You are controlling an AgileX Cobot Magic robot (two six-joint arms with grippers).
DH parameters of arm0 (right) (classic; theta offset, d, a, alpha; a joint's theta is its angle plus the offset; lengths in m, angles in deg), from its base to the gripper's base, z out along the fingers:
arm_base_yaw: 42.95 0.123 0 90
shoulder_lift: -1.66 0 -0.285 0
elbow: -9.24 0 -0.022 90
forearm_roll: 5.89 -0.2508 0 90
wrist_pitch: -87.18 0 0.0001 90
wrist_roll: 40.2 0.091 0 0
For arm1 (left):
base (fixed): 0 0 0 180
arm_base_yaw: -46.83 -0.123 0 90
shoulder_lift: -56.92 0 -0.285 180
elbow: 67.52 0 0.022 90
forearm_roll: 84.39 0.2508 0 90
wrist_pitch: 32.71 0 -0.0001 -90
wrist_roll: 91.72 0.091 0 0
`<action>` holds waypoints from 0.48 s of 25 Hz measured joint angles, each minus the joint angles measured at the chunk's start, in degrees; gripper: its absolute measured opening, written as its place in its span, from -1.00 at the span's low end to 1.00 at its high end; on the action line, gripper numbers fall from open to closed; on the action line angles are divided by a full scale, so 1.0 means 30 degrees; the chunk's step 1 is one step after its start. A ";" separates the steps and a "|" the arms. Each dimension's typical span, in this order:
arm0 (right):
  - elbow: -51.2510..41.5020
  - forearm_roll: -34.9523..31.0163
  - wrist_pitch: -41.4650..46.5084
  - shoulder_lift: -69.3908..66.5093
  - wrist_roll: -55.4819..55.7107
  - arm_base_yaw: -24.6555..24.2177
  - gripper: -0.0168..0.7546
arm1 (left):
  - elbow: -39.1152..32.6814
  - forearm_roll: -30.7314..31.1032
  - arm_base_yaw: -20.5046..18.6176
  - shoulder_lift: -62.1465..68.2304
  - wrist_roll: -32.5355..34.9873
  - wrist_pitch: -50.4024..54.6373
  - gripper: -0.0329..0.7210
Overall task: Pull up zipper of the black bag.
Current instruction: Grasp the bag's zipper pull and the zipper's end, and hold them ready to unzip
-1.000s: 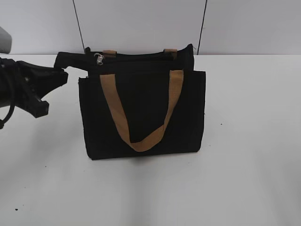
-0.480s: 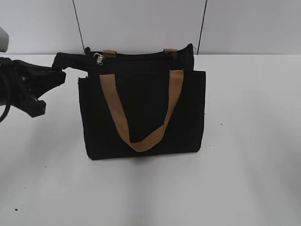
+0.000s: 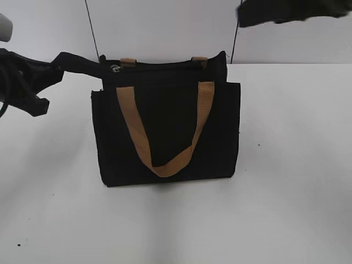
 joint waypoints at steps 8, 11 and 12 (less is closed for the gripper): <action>0.6608 0.1113 0.0464 -0.7123 0.1746 0.4027 0.40 | 0.0059 0.0884 0.0000 -0.1414 0.0000 -0.0143 -0.83; 0.9092 0.1131 0.1356 -0.9282 0.1770 0.4733 0.31 | 0.0073 0.1136 0.0015 -0.2135 0.0000 -0.0206 -0.83; 0.9881 0.1131 0.1685 -0.9844 0.1784 0.4893 0.26 | 0.0073 0.1356 0.0039 -0.2337 0.0008 -0.0226 -0.83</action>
